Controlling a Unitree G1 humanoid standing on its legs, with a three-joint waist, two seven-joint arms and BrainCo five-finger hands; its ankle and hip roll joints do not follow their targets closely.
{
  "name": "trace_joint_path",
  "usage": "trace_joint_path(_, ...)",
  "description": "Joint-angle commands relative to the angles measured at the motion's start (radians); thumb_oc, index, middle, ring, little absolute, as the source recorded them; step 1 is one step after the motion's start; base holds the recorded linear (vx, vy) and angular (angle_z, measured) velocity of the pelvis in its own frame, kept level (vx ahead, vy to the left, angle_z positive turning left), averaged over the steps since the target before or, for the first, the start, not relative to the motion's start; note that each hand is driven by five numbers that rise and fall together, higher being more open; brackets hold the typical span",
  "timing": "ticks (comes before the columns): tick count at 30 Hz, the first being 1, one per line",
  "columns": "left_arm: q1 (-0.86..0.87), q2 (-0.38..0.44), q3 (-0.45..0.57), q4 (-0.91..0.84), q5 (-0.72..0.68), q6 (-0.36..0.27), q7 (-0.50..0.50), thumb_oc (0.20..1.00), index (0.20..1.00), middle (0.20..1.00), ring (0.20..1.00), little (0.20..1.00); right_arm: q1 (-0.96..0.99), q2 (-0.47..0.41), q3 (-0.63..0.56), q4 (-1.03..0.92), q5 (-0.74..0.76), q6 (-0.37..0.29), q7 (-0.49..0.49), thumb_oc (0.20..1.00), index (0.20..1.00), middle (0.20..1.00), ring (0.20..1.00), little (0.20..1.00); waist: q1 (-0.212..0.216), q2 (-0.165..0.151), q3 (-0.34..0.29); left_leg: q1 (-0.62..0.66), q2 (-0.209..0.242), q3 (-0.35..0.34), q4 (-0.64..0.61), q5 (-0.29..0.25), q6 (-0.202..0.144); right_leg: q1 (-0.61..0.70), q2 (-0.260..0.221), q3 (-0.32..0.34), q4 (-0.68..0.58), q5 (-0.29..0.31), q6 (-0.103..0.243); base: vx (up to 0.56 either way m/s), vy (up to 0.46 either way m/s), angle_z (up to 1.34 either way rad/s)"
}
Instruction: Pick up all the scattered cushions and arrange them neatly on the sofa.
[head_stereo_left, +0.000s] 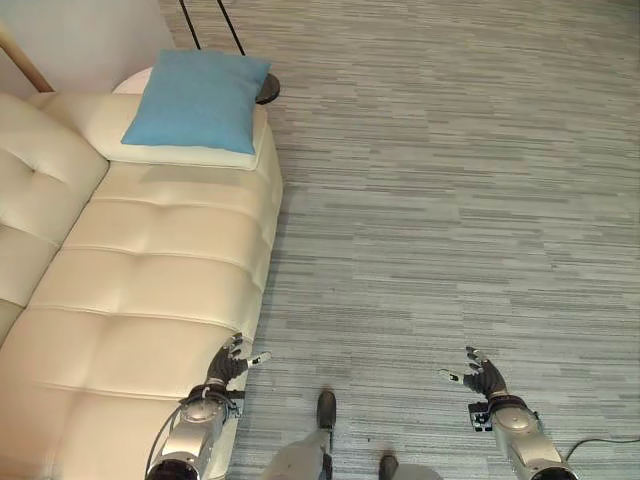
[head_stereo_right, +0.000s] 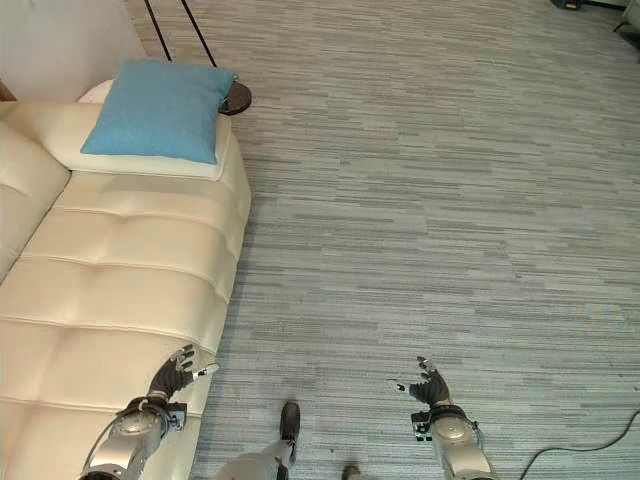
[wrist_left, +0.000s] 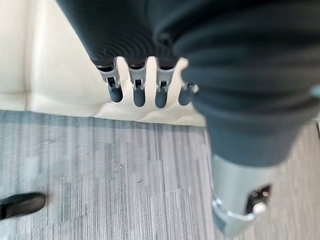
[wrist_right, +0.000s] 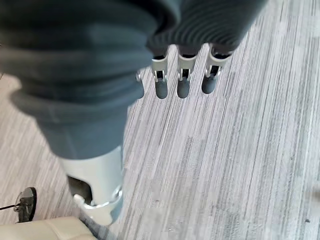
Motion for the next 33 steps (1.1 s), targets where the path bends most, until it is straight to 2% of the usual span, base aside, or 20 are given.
trace_joint_path(1, 0.032, 0.015, 0.019, -0.049, 0.002, -0.028, 0.009, 1.000, 1.000, 1.000, 1.000, 1.000, -0.030, -0.015, -0.034, -0.032, 0.001, -0.023, -0.005, 1.000, 1.000, 1.000, 1.000, 1.000, 0.013, 0.000, 0.005, 0.043, 0.094, 0.075, 0.079, -0.162, -0.090, -0.024, 0.018, -0.040, -0.113, 0.181, 0.026, 0.16, 0.000, -0.18)
trace_joint_path(3, 0.020, 0.008, 0.015, -0.056, -0.008, -0.029, 0.011, 1.000, 1.000, 1.000, 1.000, 1.000, -0.037, -0.017, -0.036, -0.031, 0.010, -0.025, -0.009, 1.000, 1.000, 1.000, 1.000, 1.000, 0.003, 0.001, 0.014, 0.071, 0.093, 0.086, 0.069, -0.177, -0.095, -0.052, 0.019, -0.086, -0.183, 0.200, 0.014, 0.19, -0.046, -0.22)
trace_joint_path(5, 0.001, 0.001, 0.009, -0.062, -0.021, -0.030, 0.014, 1.000, 1.000, 1.000, 1.000, 1.000, -0.040, -0.014, -0.038, -0.022, 0.014, -0.023, -0.021, 1.000, 1.000, 1.000, 1.000, 1.000, -0.014, -0.002, 0.030, 0.115, 0.085, 0.087, 0.061, -0.202, -0.104, -0.116, 0.029, -0.137, -0.313, 0.255, 0.015, 0.35, -0.175, -0.14)
trace_joint_path(6, -0.015, -0.004, -0.001, -0.057, -0.023, -0.037, 0.021, 1.000, 1.000, 1.000, 1.000, 1.000, -0.034, -0.006, -0.039, -0.020, 0.017, -0.026, -0.028, 1.000, 1.000, 1.000, 1.000, 1.000, -0.034, 0.001, 0.039, 0.139, 0.087, 0.069, 0.055, -0.212, -0.112, -0.135, 0.036, -0.119, -0.363, 0.278, 0.023, 0.33, -0.193, -0.08)
trace_joint_path(8, -0.020, -0.006, -0.007, -0.061, -0.017, -0.040, 0.017, 1.000, 1.000, 1.000, 1.000, 1.000, -0.022, -0.006, -0.045, -0.030, 0.015, -0.023, -0.027, 1.000, 1.000, 1.000, 1.000, 1.000, -0.039, -0.002, 0.036, 0.154, 0.080, 0.057, 0.054, -0.228, -0.114, -0.121, 0.039, -0.102, -0.379, 0.280, 0.021, 0.24, -0.145, 0.30)
trace_joint_path(11, -0.016, -0.026, -0.017, -0.052, -0.024, -0.040, 0.016, 1.000, 1.000, 1.000, 1.000, 1.000, -0.007, -0.006, -0.043, -0.027, 0.020, -0.031, -0.030, 1.000, 1.000, 1.000, 1.000, 1.000, -0.050, 0.000, 0.016, 0.192, 0.090, 0.049, 0.070, -0.266, -0.124, -0.098, 0.047, -0.094, -0.369, 0.293, -0.006, 0.31, -0.177, 0.55)
trace_joint_path(14, -0.012, -0.042, -0.021, -0.036, -0.055, -0.034, 0.011, 1.000, 1.000, 1.000, 1.000, 1.000, -0.003, -0.024, -0.043, -0.028, 0.031, -0.037, -0.030, 1.000, 1.000, 1.000, 1.000, 1.000, -0.057, 0.010, 0.004, 0.176, 0.112, 0.039, 0.196, -0.293, -0.147, -0.055, 0.065, -0.100, -0.371, 0.267, -0.036, 0.29, -0.192, 0.52)
trace_joint_path(16, -0.013, -0.044, -0.023, -0.030, -0.061, -0.032, 0.011, 1.000, 1.000, 1.000, 1.000, 1.000, -0.003, -0.035, -0.042, -0.034, 0.035, -0.036, -0.029, 1.000, 1.000, 1.000, 1.000, 1.000, -0.053, 0.010, 0.007, 0.128, 0.120, 0.030, 0.324, -0.258, -0.158, -0.030, 0.073, -0.100, -0.366, 0.241, -0.059, 0.21, -0.145, 0.20)
trace_joint_path(18, -0.023, -0.047, -0.027, -0.021, -0.064, -0.032, 0.014, 1.000, 1.000, 1.000, 1.000, 1.000, -0.007, -0.044, -0.042, -0.036, 0.043, -0.040, -0.031, 1.000, 1.000, 1.000, 1.000, 1.000, -0.046, 0.004, 0.018, 0.061, 0.122, 0.027, 0.377, -0.237, -0.153, -0.004, 0.068, -0.102, -0.368, 0.218, -0.068, 0.18, -0.073, 0.30)
trace_joint_path(20, -0.019, -0.050, -0.025, -0.014, -0.061, -0.026, 0.012, 1.000, 1.000, 1.000, 1.000, 1.000, -0.006, -0.055, -0.045, -0.036, 0.043, -0.038, -0.027, 1.000, 1.000, 1.000, 1.000, 1.000, -0.034, -0.003, 0.010, 0.013, 0.125, 0.030, 0.314, -0.250, -0.143, 0.030, 0.061, -0.104, -0.375, 0.193, -0.067, 0.33, -0.013, 0.03)
trace_joint_path(22, -0.013, -0.052, -0.025, -0.010, -0.057, -0.024, 0.012, 1.000, 1.000, 1.000, 1.000, 1.000, -0.006, -0.062, -0.045, -0.031, 0.044, -0.039, -0.023, 1.000, 1.000, 1.000, 1.000, 1.000, -0.022, 0.003, 0.009, -0.022, 0.137, 0.029, 0.249, -0.186, -0.154, 0.067, 0.065, -0.104, -0.383, 0.171, -0.064, 0.27, 0.039, -0.03)
trace_joint_path(23, -0.012, -0.052, -0.025, -0.010, -0.057, -0.024, 0.012, 1.000, 1.000, 1.000, 1.000, 1.000, -0.005, -0.062, -0.045, -0.031, 0.044, -0.039, -0.023, 1.000, 1.000, 1.000, 1.000, 1.000, -0.022, 0.002, 0.010, -0.018, 0.136, 0.029, 0.245, -0.184, -0.155, 0.069, 0.064, -0.104, -0.383, 0.170, -0.064, 0.17, 0.043, -0.15)
trace_joint_path(27, -0.013, -0.046, -0.030, -0.016, -0.045, -0.026, 0.021, 1.000, 1.000, 1.000, 1.000, 1.000, 0.000, -0.064, -0.039, -0.028, 0.035, -0.037, -0.038, 1.000, 1.000, 1.000, 1.000, 1.000, 0.008, 0.014, 0.022, -0.099, 0.168, 0.051, 0.115, -0.053, -0.183, 0.139, 0.078, -0.099, -0.398, 0.130, -0.062, 0.23, 0.082, -0.06)
trace_joint_path(30, -0.012, -0.043, -0.028, -0.014, -0.037, -0.029, 0.024, 1.000, 1.000, 1.000, 1.000, 1.000, 0.003, -0.062, -0.039, -0.029, 0.031, -0.032, -0.043, 1.000, 1.000, 1.000, 1.000, 1.000, 0.015, 0.013, 0.021, -0.124, 0.175, 0.075, 0.112, -0.043, -0.185, 0.168, 0.071, -0.095, -0.408, 0.120, -0.057, 0.23, 0.130, -0.26)
trace_joint_path(33, 0.008, -0.040, -0.019, -0.016, -0.033, -0.029, 0.019, 1.000, 1.000, 1.000, 1.000, 1.000, -0.001, -0.050, -0.036, -0.020, 0.017, -0.031, -0.030, 1.000, 1.000, 1.000, 1.000, 1.000, 0.022, 0.014, -0.006, -0.095, 0.167, 0.077, 0.096, -0.051, -0.173, 0.197, 0.055, -0.081, -0.415, 0.115, -0.038, 0.31, 0.192, -0.04)
